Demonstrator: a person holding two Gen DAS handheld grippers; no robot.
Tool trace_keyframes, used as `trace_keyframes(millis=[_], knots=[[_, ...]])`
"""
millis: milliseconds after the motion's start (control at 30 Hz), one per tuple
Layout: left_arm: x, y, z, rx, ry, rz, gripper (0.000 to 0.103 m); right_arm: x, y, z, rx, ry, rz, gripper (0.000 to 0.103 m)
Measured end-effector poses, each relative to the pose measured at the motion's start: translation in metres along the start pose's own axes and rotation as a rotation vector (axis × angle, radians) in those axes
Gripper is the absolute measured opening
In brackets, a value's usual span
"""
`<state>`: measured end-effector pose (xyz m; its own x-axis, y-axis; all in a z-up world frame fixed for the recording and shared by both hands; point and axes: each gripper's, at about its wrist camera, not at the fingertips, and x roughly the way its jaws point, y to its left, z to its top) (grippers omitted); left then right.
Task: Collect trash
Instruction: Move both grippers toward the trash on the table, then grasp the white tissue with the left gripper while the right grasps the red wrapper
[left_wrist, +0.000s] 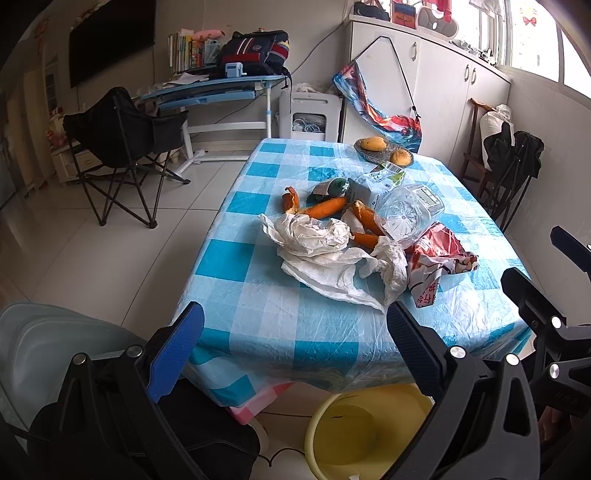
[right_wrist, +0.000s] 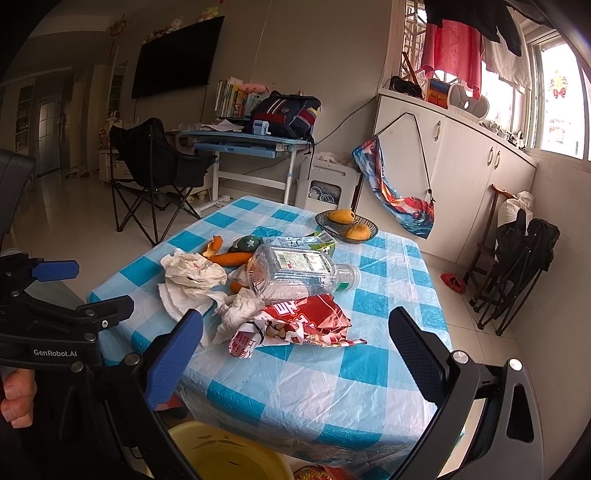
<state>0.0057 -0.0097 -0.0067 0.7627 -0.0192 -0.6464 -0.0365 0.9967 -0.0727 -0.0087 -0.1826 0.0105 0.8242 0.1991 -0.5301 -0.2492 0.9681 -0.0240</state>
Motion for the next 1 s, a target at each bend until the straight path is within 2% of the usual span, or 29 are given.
trace_keyframes(millis=[167,433,533,700,767,867,1000], knots=[[0.01,0.003,0.007,-0.074,0.065,-0.071,0.096,0.015,-0.017,0.006,0.044,0.066,0.015,0.097],[0.025,-0.013,0.031,-0.031,0.062,-0.105,0.096,0.051,-0.039,0.009,0.047,0.118,0.034,0.097],[0.039,-0.015,0.038,-0.02,0.079,-0.091,0.096,0.052,-0.045,0.001,0.09,0.09,0.09,0.097],[0.072,0.001,0.048,-0.1,0.132,-0.024,0.096,0.049,-0.04,0.001,0.091,0.058,0.161,0.097],[0.081,0.003,0.054,-0.108,0.136,-0.004,0.096,0.05,-0.034,0.002,0.067,0.084,0.167,0.097],[0.095,-0.002,0.061,-0.082,0.158,0.007,0.096,0.06,-0.028,-0.001,-0.016,0.191,0.138,0.096],[0.111,-0.006,0.062,-0.051,0.169,0.008,0.096,0.062,-0.025,-0.001,-0.048,0.205,0.135,0.096]])
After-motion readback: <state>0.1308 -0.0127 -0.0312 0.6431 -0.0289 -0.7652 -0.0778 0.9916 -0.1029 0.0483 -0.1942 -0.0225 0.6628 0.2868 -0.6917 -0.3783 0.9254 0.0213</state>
